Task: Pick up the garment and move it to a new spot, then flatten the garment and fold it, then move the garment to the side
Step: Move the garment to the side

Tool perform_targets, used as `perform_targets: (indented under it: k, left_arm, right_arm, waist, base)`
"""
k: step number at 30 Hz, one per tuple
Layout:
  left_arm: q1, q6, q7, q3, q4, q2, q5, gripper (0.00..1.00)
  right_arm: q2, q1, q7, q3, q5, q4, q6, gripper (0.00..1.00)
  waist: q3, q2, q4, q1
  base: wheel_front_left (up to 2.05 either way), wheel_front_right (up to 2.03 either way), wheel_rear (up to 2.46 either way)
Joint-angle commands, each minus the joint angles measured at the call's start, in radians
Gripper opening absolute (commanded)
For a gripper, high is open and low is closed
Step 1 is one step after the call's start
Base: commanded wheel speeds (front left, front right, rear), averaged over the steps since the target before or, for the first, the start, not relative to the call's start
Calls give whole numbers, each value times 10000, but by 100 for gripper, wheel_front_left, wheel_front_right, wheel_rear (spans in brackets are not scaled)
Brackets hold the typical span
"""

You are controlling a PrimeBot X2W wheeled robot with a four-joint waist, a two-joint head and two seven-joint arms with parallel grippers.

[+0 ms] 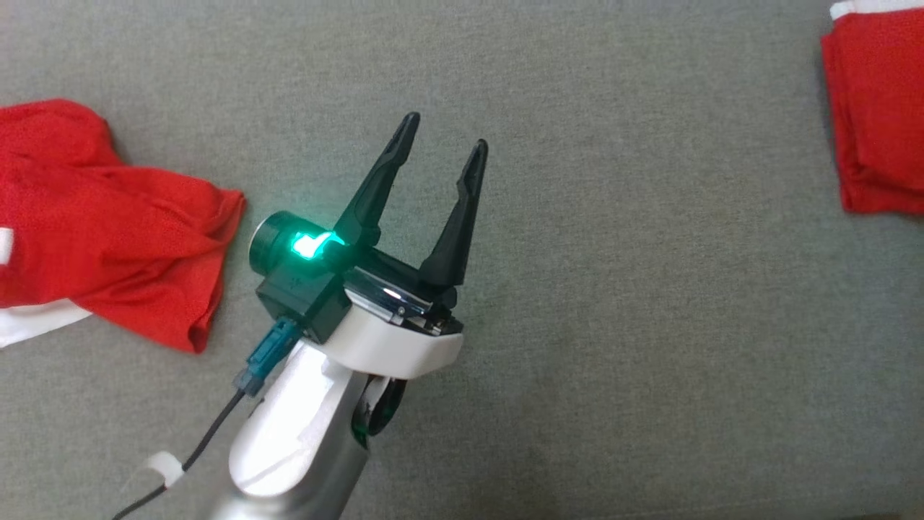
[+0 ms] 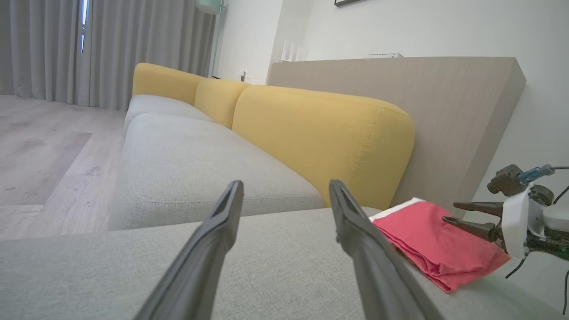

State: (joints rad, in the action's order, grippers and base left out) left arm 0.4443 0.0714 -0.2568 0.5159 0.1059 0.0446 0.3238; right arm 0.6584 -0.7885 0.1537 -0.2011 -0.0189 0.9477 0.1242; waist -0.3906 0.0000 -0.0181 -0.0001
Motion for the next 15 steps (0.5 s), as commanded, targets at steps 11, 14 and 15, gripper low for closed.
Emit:
perform_targets:
  k: [11,14,15]
  left_arm:
    - [-609,-49,-49,-1157,-405,56,-152,100]
    - [-852,-95,-49,-1460,-486,56,-153,100]
    - [-944,-108,-49,-1566,-516,56,-155,100]
  right_arm:
    - [-1177,198,671,745,25,-1276,65,100]
    - [-1753,354,746,850,208,-2010,65,100]
    - [-1940,442,761,909,298,-2286,65,100]
  waist:
    - [1245,0,-223,1]
    - [1620,0,-193,1]
    - [1736,0,-171,1]
  base:
    - [0,0,0]
    - [0,0,0]
    - [0,0,0]
